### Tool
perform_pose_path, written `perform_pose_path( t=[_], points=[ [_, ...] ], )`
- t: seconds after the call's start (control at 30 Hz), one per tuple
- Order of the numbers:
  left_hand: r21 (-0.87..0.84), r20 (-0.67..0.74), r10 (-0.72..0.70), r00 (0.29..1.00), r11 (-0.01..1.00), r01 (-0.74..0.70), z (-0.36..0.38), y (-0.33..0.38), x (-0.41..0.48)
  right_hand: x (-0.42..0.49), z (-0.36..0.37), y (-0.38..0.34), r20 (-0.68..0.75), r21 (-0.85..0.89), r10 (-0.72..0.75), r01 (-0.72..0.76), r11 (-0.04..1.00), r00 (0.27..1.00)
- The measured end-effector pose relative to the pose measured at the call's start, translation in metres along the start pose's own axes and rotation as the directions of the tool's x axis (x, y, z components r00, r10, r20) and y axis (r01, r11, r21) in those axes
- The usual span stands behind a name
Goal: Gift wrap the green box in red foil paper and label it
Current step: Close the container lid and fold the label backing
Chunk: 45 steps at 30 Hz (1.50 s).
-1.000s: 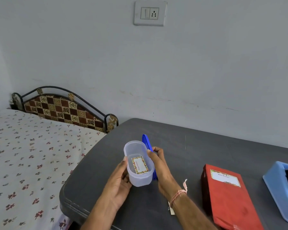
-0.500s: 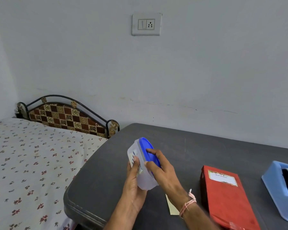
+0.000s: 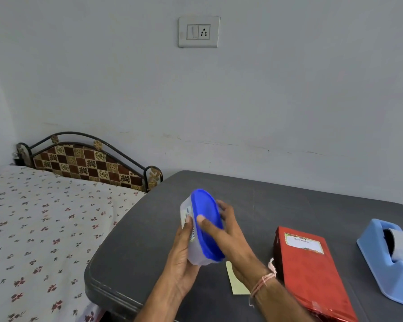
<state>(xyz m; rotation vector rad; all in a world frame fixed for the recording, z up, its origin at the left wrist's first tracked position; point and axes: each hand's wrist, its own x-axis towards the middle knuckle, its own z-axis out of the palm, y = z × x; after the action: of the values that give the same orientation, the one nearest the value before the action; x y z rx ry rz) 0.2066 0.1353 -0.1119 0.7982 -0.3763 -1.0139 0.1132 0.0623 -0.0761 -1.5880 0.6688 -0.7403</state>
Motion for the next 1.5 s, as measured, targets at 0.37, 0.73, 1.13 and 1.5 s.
perform_pose_path(
  t=[0.37,0.73,1.13,1.5],
  points=[
    [0.486,-0.001,-0.089,0.996,0.870,0.079,0.017,0.014,-0.011,0.037,-0.019,0.002,-0.166,0.419,0.325,-0.232,0.878,0.931],
    [0.787,-0.079,0.275,0.958,0.607,-0.109,0.005,-0.014,0.003,0.034,-0.012,0.018,-0.373,-0.033,0.162,-0.188,0.982,0.914],
    [0.737,-0.264,0.439,0.859,0.666,-0.113,0.002,-0.008,0.017,0.018,0.027,0.035,-0.385,-0.001,0.138,-0.150,0.989,0.913],
    [0.680,-0.417,0.353,0.838,0.733,0.029,-0.041,0.009,0.028,0.007,0.033,0.066,0.094,0.065,0.164,-0.171,0.983,0.982]
  ],
)
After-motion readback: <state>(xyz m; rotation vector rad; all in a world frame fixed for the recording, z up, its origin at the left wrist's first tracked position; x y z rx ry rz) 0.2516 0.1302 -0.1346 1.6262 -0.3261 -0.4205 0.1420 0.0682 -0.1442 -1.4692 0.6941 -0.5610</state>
